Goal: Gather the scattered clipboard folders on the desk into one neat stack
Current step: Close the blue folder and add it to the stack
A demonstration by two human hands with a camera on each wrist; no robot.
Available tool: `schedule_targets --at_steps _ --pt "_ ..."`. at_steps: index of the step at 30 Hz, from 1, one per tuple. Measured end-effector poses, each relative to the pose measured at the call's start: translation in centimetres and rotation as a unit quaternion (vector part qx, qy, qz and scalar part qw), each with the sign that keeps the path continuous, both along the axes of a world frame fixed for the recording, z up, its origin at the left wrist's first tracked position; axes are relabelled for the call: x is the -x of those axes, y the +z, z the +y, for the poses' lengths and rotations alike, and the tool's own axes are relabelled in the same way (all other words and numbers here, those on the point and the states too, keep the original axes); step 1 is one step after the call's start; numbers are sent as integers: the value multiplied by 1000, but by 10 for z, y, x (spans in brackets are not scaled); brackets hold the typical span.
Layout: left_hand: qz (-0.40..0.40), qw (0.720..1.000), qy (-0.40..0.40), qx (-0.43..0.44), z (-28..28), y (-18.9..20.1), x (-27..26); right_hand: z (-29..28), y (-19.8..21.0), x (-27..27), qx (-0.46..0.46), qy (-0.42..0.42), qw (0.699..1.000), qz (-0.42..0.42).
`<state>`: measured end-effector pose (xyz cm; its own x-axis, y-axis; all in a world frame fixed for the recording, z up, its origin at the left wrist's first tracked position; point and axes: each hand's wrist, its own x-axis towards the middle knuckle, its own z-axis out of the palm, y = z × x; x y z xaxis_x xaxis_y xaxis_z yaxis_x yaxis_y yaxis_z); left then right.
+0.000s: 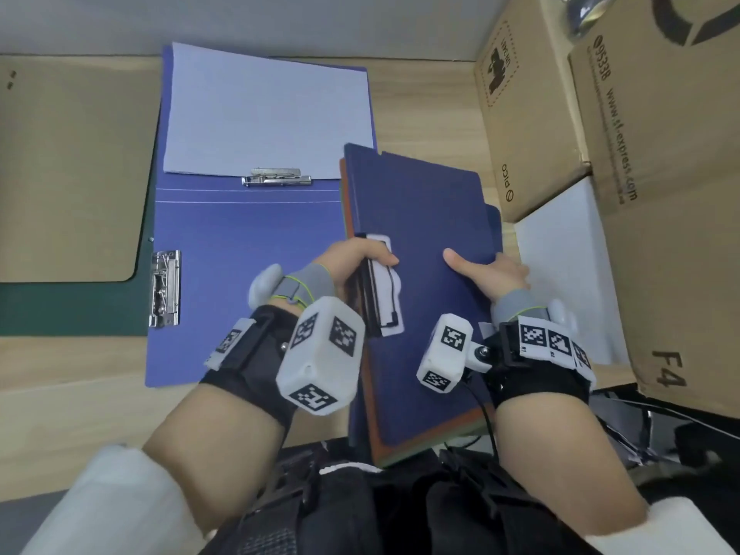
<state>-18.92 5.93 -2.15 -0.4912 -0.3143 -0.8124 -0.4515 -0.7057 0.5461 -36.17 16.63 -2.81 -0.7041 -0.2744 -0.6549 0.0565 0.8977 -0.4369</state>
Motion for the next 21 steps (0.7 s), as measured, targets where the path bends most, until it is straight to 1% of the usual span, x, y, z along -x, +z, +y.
schedule_targets --at_steps 2,4,6,7,8,10,11,12,14,15,16,17,18,19,20,21 --pt "-4 1000 16 12 -16 4 -5 -12 -21 7 29 -2 1000 -11" --pt "14 999 35 4 -27 6 -10 -22 -30 9 37 19 999 -4" --pt "17 999 48 -2 -30 9 -8 -30 -13 3 39 23 999 -2" --pt "16 998 54 -7 -30 7 -3 -31 -14 8 35 19 999 0" --pt "3 998 64 -2 -25 5 4 -28 -21 18 26 15 1000 6" --pt "-33 996 79 29 -12 -3 22 -14 -54 52 5 10 1000 21" --pt "-53 995 78 44 -6 -5 30 -6 -73 70 -7 1 1000 29" --pt "-79 993 66 65 -1 -6 35 -3 -79 79 -15 -6 999 38" --pt "-112 989 23 97 2 -9 37 -6 -58 67 -39 5 998 43" --pt "-123 986 -12 112 0 -11 35 -12 -27 47 -48 27 997 46" --pt "-145 979 -56 130 -2 -5 30 -19 -10 31 -55 42 996 50" --pt "-174 966 -103 158 -8 -3 25 -26 -2 23 -50 58 996 55" --pt "-190 956 -124 186 -12 3 23 -30 2 20 -37 76 995 62" --pt "-190 951 -133 203 -19 8 20 -37 7 13 -16 101 993 63" --pt "-169 956 -115 209 -25 15 15 -46 11 3 10 129 990 62" --pt "-145 963 -81 215 -33 19 7 -57 16 -8 40 155 985 59"
